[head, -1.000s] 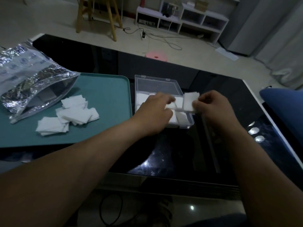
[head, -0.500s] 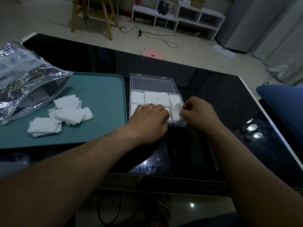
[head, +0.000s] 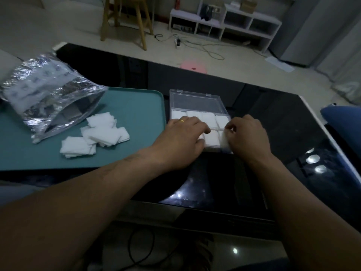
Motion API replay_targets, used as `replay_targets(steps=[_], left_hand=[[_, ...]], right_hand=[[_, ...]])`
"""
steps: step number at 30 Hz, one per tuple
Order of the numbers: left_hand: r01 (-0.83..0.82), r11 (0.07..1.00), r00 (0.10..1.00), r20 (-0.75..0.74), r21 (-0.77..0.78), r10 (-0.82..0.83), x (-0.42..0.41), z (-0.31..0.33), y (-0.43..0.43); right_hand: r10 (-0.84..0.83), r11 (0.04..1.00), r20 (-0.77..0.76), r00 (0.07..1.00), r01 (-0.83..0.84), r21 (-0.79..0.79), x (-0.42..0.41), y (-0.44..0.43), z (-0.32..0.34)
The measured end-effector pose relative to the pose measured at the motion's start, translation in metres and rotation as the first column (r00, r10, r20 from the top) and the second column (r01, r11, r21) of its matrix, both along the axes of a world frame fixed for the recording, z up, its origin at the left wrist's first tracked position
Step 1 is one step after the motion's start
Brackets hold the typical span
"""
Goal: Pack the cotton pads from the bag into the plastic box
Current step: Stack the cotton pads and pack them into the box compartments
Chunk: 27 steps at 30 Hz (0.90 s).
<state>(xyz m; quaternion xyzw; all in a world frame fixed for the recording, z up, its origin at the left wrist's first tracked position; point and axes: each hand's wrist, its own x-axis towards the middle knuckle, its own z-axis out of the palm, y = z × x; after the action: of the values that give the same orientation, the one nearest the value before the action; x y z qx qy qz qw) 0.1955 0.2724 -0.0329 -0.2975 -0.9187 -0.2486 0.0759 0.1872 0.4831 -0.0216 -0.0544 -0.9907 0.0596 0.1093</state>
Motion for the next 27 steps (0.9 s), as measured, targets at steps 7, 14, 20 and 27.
replay_targets(steps=[7, 14, 20, 27], left_hand=[[-0.204, 0.976, 0.977, 0.052, -0.077, 0.209, 0.007, 0.03, -0.14], [-0.261, 0.823, 0.877, 0.232, -0.504, 0.42, 0.031, 0.018, -0.241], [-0.241, 0.801, 0.917, 0.141, -0.548, 0.372, 0.021, 0.001, -0.24], [-0.301, 0.79, 0.93, 0.019, -0.534, 0.367, 0.021, -0.001, -0.24]], right_hand=[[0.389, 0.897, -0.07, 0.919, -0.395, -0.197, 0.0, -0.133, 0.019], [0.626, 0.778, 0.12, 0.77, -0.61, -0.148, -0.001, -0.236, -0.009], [0.582, 0.812, 0.156, 0.798, -0.582, -0.052, -0.009, -0.264, -0.023], [0.534, 0.831, -0.012, 0.846, -0.527, -0.177, -0.012, -0.247, -0.026]])
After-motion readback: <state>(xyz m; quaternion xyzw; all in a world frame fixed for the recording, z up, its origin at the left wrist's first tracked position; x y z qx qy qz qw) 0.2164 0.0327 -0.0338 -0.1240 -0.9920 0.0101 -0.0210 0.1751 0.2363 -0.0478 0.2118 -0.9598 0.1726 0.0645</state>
